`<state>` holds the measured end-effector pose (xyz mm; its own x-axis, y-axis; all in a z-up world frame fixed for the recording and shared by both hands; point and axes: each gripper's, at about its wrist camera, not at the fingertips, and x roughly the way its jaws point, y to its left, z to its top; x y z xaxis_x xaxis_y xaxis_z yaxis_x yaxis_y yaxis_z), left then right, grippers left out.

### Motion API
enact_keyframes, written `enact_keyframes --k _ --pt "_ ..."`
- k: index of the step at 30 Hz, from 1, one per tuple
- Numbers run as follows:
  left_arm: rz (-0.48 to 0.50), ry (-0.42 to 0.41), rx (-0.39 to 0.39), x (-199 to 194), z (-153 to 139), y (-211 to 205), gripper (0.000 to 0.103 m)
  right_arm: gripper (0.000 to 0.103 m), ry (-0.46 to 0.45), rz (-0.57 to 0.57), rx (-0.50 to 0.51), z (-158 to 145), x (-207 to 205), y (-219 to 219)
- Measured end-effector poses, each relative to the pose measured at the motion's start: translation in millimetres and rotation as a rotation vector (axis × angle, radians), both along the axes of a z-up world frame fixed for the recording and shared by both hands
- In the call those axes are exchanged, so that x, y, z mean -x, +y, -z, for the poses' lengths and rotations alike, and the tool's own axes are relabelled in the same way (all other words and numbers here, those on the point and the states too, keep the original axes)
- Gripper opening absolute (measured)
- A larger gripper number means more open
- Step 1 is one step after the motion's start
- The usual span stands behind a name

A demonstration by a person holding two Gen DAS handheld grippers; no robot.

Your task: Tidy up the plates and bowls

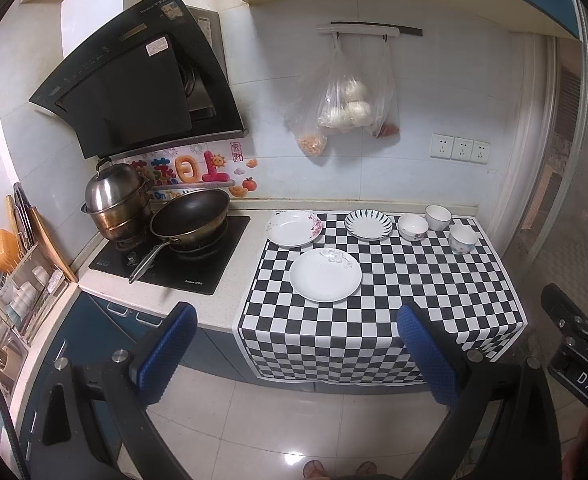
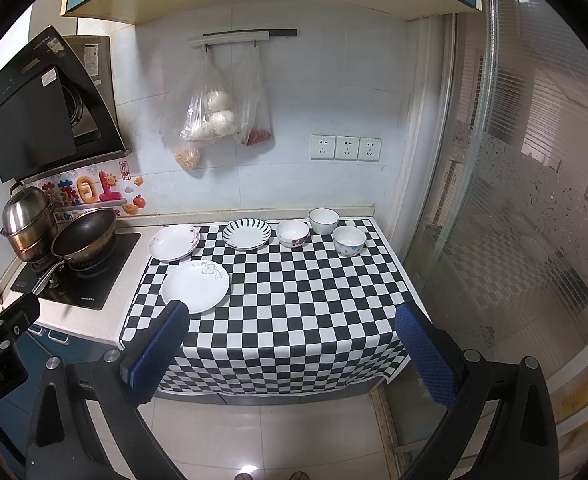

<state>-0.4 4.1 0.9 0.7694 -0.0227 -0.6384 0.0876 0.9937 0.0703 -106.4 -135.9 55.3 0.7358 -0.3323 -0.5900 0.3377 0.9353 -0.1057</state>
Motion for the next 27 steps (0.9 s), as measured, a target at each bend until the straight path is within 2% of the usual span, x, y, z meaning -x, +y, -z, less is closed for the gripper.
enact_keyframes --k 27 --pt "0.009 0.004 0.001 -12 -1 -15 0.103 0.103 0.000 0.019 -0.005 -1 -9 -2"
